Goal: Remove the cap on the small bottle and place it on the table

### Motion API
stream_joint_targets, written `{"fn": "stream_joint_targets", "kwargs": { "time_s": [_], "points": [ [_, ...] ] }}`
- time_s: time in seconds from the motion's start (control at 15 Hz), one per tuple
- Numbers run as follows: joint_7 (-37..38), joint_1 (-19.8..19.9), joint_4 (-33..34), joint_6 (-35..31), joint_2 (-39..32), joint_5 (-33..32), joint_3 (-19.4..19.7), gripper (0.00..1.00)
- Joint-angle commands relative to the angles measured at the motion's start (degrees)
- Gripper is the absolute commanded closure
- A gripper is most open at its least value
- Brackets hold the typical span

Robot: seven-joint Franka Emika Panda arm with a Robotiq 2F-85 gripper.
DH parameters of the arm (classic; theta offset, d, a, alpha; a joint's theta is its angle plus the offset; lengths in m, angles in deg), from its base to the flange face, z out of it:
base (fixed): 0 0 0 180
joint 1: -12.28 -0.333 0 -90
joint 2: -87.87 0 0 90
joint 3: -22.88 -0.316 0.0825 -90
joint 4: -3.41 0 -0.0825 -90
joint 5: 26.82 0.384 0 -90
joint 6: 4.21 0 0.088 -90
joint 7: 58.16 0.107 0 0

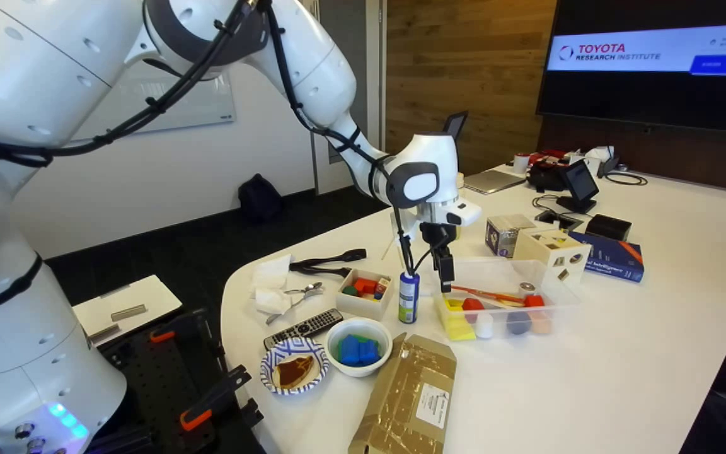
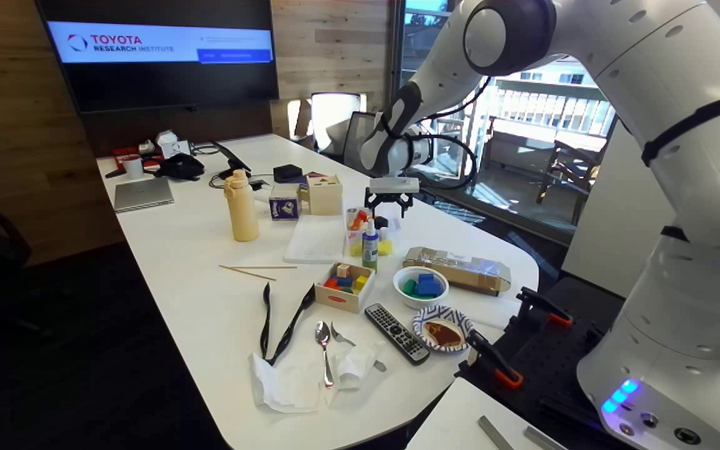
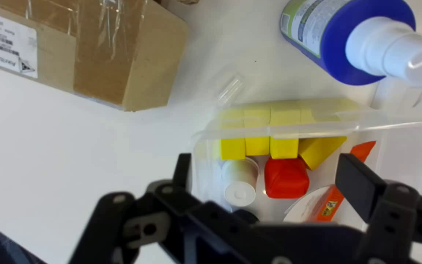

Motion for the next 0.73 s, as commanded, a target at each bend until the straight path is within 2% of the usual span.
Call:
{"fn": "stream_joint_targets", "kwargs": {
  "time_s": [0.0,0.4,0.67],
  "points": [
    [-0.6,-3.4,-5.9,4.5,10.0,-4.3,2.1,0.0],
    [-1.3,-3.2,-7.7,10.8,17.5,-8.9,0.1,0.0],
    [-0.7,-3.2,-9.2,11.5,19.5,-10.5,-0.4,0.0]
  ]
}}
